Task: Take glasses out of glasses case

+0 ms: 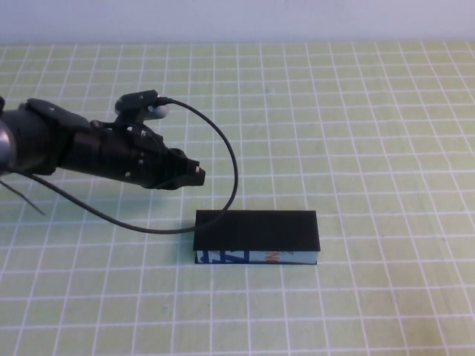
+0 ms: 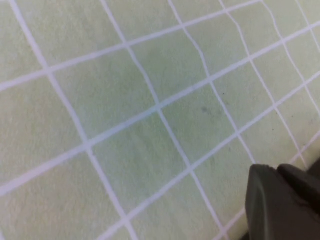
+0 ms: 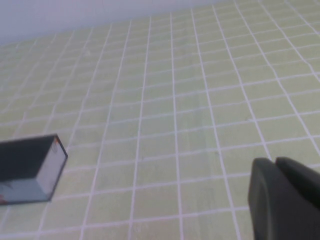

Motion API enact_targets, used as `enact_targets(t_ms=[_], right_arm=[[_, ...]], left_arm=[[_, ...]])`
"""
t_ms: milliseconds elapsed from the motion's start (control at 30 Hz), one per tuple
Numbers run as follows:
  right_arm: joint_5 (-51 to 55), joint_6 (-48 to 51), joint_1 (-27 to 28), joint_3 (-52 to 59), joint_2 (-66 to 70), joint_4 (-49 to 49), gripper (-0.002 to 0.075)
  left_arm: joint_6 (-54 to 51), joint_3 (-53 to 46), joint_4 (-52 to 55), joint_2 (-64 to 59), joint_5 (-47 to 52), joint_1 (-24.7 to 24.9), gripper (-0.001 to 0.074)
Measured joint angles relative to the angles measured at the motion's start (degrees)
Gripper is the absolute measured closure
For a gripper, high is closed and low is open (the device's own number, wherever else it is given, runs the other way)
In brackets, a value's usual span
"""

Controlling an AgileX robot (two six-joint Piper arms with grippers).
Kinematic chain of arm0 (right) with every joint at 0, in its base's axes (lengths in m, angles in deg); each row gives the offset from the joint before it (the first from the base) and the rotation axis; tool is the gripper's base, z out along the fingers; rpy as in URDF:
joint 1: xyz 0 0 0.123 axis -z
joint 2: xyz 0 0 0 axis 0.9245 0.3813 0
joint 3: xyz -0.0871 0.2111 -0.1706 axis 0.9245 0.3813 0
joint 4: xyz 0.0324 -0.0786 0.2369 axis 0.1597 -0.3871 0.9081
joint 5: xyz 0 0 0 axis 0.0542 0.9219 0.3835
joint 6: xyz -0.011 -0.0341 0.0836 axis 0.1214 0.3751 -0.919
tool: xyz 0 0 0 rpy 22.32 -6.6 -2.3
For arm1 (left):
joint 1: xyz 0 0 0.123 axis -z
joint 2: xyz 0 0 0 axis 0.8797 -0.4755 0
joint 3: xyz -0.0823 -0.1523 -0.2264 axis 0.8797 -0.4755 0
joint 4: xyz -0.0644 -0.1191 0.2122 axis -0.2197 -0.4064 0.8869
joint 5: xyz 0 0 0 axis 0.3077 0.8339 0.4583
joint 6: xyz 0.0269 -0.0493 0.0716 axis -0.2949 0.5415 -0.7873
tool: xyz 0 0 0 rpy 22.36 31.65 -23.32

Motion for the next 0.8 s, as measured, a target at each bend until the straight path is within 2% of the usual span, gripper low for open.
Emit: enact_targets(t_ms=[67,233,433,600,800], right_arm=[[-2.6,0.0,0.0,0.0,0.0,3.3,0.0743],[-8.0,0.0,0.0,0.0,0.0,18.4,0.0743],[-12.4,0.0,0.0,0.0,0.0,28.8,0.0743],[-0.6,0.0,0.0,-4.5,1.5,32.1,0.0743],[15.7,3.0,0.0,-16.9,16.6,29.6,0.0743]], left_arm=[[0.0,2.2,0.0,-2.2,0.3,0.7,0.0739],[0.2,5.3,0.0,-6.5,1.8,0.8,0.0739],[0.8,5.6,0.6,-9.3,3.3,0.9,0.0739],[1.2,5.6,1.4,-10.3,3.7,1.1,0.0739],[2.4,5.9,2.6,-10.3,4.3,1.1,0.0739]])
